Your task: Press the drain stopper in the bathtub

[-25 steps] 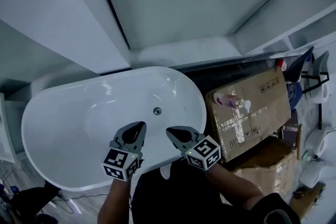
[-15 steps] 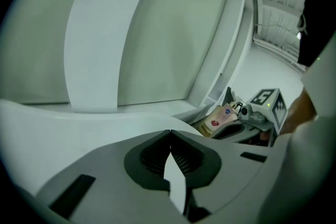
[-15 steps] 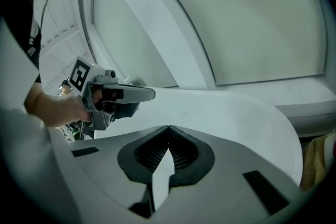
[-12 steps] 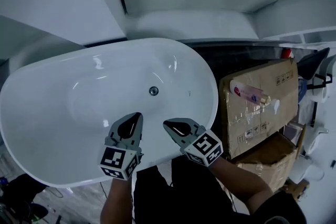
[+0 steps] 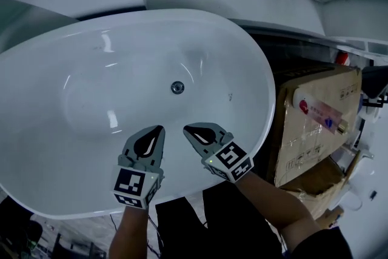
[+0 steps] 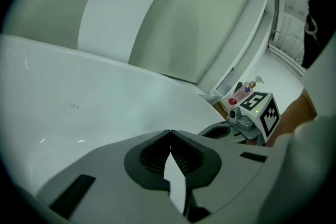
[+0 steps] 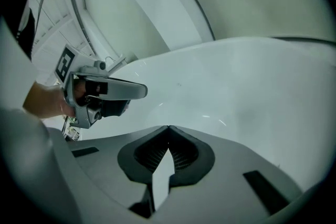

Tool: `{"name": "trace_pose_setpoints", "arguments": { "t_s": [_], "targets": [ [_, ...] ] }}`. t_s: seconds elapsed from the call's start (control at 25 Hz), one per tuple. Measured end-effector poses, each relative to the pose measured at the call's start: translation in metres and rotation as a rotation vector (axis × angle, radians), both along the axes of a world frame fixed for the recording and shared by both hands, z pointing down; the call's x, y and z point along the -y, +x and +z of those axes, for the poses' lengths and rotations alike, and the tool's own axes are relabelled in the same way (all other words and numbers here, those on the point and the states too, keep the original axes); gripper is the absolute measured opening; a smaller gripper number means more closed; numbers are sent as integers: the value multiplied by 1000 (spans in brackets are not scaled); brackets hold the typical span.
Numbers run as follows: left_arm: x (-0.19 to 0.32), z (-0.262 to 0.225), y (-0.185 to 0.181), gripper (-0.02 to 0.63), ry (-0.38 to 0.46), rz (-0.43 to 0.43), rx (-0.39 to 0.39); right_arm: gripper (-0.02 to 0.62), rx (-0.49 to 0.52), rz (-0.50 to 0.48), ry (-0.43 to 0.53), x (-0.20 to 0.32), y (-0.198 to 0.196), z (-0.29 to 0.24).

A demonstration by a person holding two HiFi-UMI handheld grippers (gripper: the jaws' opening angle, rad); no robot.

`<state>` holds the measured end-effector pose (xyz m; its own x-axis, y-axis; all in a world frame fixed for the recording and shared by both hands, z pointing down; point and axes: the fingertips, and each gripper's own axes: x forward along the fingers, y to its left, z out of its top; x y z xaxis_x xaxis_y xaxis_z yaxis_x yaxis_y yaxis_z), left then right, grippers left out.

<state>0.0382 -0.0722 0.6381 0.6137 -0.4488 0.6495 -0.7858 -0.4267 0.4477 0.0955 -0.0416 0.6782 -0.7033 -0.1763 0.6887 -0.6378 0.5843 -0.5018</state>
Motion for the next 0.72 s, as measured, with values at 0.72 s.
{"name": "trace_pose_setpoints", "arguments": {
  "t_s": [0.72],
  "targets": [
    [16,198,-26,11,-81,-23,20,14,-138,-193,-43,20,-27,223]
  ]
}}
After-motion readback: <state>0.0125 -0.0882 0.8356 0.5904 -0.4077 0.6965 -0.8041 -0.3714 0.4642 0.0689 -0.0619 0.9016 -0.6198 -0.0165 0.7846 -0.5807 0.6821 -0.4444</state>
